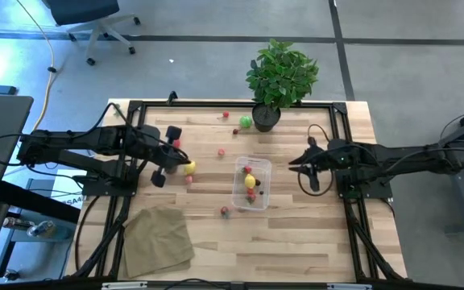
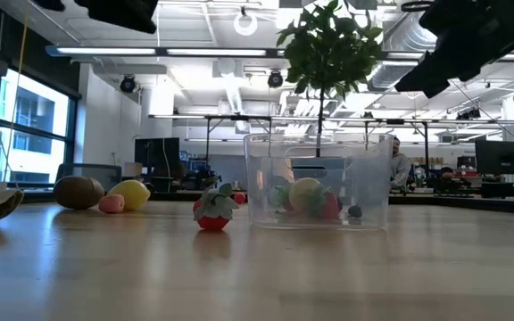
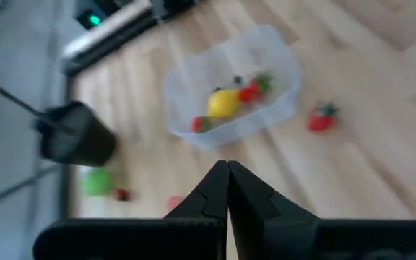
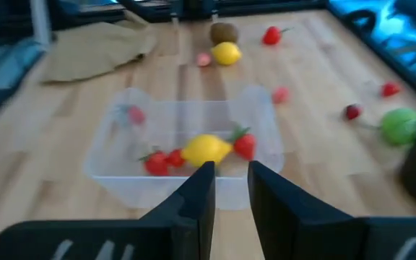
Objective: Pick and placing Produce into tupperware
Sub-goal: Put the red strawberry into the transparent container
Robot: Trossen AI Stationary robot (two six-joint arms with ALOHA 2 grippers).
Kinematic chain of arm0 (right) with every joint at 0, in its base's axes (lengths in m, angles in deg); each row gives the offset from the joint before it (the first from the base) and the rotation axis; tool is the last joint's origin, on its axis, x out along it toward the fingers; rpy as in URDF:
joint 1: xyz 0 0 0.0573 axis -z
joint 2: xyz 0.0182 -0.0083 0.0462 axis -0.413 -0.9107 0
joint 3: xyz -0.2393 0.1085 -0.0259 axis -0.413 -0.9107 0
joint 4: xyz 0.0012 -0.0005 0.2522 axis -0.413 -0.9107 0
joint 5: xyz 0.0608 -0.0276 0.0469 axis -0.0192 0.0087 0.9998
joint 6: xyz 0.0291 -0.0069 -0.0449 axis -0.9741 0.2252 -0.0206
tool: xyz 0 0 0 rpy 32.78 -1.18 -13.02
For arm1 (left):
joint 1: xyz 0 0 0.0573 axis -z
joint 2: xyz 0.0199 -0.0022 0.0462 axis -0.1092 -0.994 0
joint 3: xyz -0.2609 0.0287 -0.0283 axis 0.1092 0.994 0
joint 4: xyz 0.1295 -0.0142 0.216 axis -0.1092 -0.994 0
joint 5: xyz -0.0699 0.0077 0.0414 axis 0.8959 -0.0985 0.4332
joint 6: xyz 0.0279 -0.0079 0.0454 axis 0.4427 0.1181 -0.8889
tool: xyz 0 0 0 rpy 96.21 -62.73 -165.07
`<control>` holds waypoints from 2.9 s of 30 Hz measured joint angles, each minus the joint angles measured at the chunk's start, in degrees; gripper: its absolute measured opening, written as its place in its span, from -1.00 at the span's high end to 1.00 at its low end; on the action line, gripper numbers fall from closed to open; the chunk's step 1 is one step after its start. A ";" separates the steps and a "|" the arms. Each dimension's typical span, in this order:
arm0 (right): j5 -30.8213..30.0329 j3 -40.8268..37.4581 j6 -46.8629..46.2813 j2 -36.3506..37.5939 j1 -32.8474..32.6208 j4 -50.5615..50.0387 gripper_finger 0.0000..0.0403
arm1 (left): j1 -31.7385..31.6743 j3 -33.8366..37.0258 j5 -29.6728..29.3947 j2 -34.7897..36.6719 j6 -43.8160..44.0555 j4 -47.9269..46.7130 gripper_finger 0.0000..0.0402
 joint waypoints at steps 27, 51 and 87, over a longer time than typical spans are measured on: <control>2.91 0.00 1.86 -0.04 0.00 -0.45 0.64 | -0.02 0.01 -2.03 -0.71 6.74 26.02 1.00; 4.37 -0.04 1.84 -0.08 0.00 -1.55 0.64 | 12.56 -0.03 13.76 -8.80 3.45 9.72 0.84; 4.41 0.00 1.85 -1.54 0.00 -4.87 0.64 | 20.96 -0.07 -1.25 -42.05 -6.45 21.38 -0.05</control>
